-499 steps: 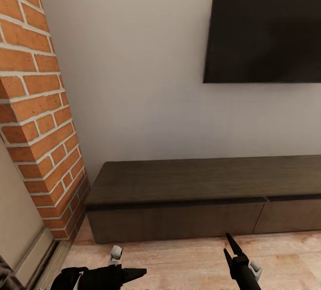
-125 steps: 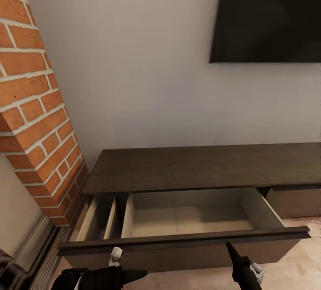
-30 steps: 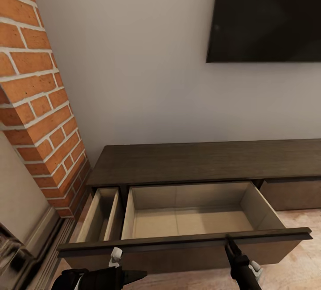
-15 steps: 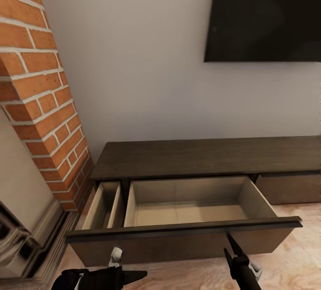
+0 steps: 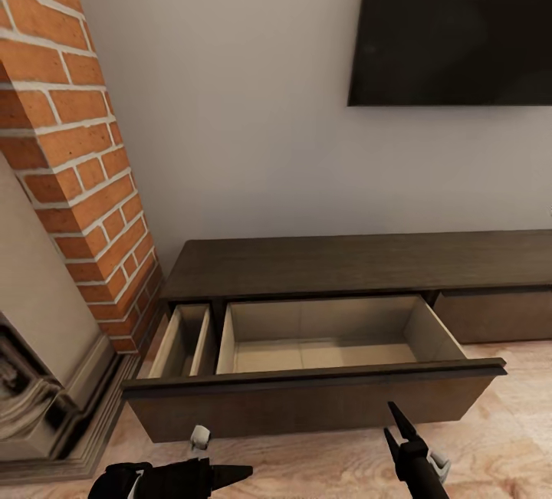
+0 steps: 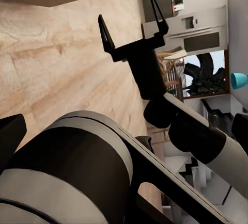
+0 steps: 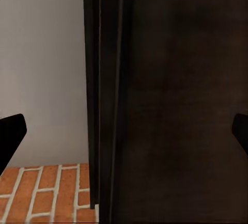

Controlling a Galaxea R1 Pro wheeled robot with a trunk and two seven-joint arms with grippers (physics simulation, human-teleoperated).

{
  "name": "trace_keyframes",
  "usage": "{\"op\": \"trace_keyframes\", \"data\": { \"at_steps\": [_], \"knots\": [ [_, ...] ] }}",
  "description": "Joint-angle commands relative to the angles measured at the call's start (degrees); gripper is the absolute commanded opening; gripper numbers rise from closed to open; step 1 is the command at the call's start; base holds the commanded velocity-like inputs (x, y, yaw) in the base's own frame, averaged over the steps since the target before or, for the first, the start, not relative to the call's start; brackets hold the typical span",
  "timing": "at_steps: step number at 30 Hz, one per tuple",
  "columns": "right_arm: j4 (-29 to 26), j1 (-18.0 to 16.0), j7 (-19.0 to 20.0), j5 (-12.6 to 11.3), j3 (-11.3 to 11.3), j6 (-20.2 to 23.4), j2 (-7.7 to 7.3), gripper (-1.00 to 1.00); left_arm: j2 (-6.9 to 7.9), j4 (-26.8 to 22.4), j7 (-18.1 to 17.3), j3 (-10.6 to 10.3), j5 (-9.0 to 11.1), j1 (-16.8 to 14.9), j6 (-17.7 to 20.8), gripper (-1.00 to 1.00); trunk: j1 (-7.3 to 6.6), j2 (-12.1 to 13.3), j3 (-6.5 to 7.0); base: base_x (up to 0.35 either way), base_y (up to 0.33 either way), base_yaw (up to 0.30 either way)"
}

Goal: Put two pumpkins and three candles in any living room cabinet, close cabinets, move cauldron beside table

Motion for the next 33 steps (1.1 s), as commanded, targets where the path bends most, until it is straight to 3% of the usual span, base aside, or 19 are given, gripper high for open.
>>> {"op": "trace_keyframes", "data": {
  "at_steps": [1,6,11,18,33],
  "knots": [
    [0.05,-0.02,0.09,-0.6,-0.04,1.36,-0.01,1.0,0.01,-0.04,-0.15,0.02,0.1,-0.02,0.69,1.0,-0.01,-0.02,-0.05,-0.003,0.0,0.0],
    [0.25,-0.02,-0.06,-0.6,0.01,5.67,-0.54,1.0,0.01,-0.01,-0.11,0.12,0.23,-0.02,1.47,1.0,-0.12,0.03,0.84,-0.001,0.0,0.0],
    [1.68,-0.02,-0.23,-0.67,0.09,7.3,-0.65,1.0,-0.06,-0.01,0.0,0.01,0.23,-0.02,1.69,1.0,-0.24,0.1,1.94,0.0,0.0,0.0],
    [6.35,-0.02,0.08,-0.69,0.15,7.6,-0.52,1.0,-0.12,0.76,0.39,-0.12,0.09,-0.06,2.61,1.0,-0.42,0.19,3.5,-0.018,0.0,0.0],
    [10.01,-0.02,-0.15,0.02,0.62,6.96,-0.58,1.0,-0.34,1.57,0.21,-0.46,0.1,-0.11,2.78,1.0,-1.2,1.17,6.73,-0.089,0.0,0.0]
  ]
}}
